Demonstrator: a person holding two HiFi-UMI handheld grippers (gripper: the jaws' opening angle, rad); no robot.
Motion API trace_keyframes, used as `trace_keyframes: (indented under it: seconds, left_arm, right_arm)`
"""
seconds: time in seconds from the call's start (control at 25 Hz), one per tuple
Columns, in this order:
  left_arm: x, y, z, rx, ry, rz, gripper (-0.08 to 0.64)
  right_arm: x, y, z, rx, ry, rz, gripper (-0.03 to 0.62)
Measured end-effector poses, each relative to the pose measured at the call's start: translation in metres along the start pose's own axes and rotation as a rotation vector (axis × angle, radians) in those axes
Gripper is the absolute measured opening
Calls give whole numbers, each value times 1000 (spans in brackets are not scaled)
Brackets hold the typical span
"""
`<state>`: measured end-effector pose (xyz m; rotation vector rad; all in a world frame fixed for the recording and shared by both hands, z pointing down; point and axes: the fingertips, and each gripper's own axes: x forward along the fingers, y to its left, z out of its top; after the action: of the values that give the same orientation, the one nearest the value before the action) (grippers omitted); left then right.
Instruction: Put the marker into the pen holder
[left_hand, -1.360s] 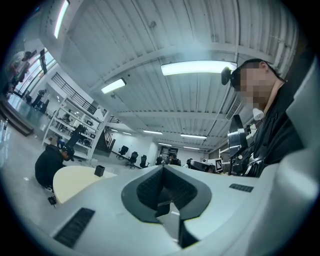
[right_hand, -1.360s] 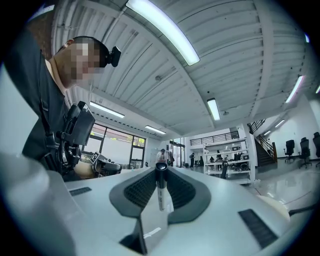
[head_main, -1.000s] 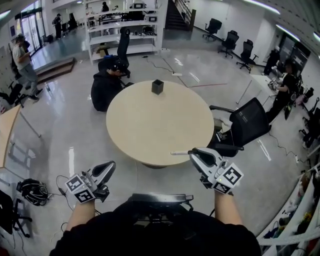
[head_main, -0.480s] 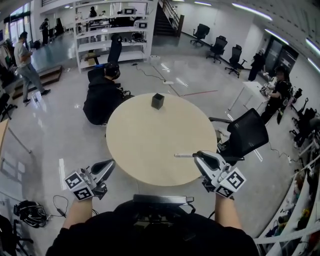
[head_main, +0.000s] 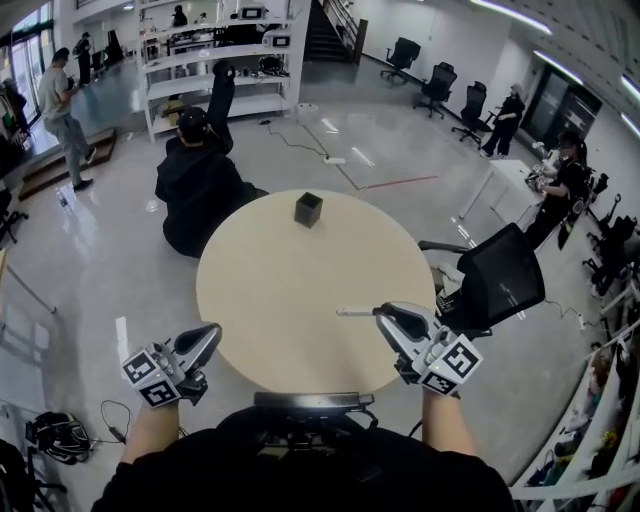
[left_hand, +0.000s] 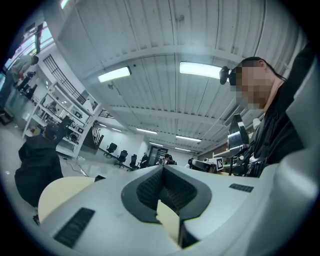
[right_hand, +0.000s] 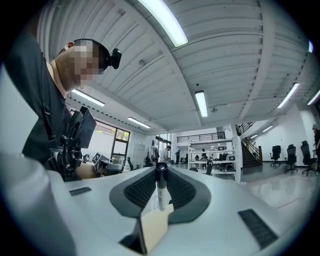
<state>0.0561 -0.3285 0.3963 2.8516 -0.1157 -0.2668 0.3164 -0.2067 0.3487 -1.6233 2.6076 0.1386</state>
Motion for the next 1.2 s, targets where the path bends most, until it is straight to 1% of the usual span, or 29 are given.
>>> trace_keyframes:
  seconds: [0.16,0.28,0.4,0.56,0.68,0.76,0.92,1.04,1.12,1.2]
  left_arm:
    - [54,20,-5,-16,-11,46,-4]
    - [92,27,-5,-17,-2,82,-4]
    - [125,37,-10,-30,7,114,-5]
    - [153,45,-19,-35,71,145,-4]
    - [168,62,-22,-55,90,150,-3]
    - [176,74,-20,-63,102,134,-5]
    - [181,106,-12,-72,118,74,-4]
    - [178,136,-10,-59,130,14,-3]
    - [177,159,-10,-48,143,-30,-4]
    - [181,184,1,-22,137,-66,-5]
  right_arm:
    - [11,-66,-11,5,-19,55,77]
    - [11,-111,-13,7,-33,98,77]
    - [13,-152,-23,15,-55,124,76]
    - [16,-188,-37,60,-69,133,76]
    - [20,-209,-44,69,-73,120,76]
    - [24,-217,-46,67,-69,100,77]
    - [43,-219,-45,46,-42,47,77]
    - [65,-215,-41,29,-24,-13,77]
    - [79,-207,-41,40,-12,-62,76]
    - [97,-202,-42,45,-2,-87,77]
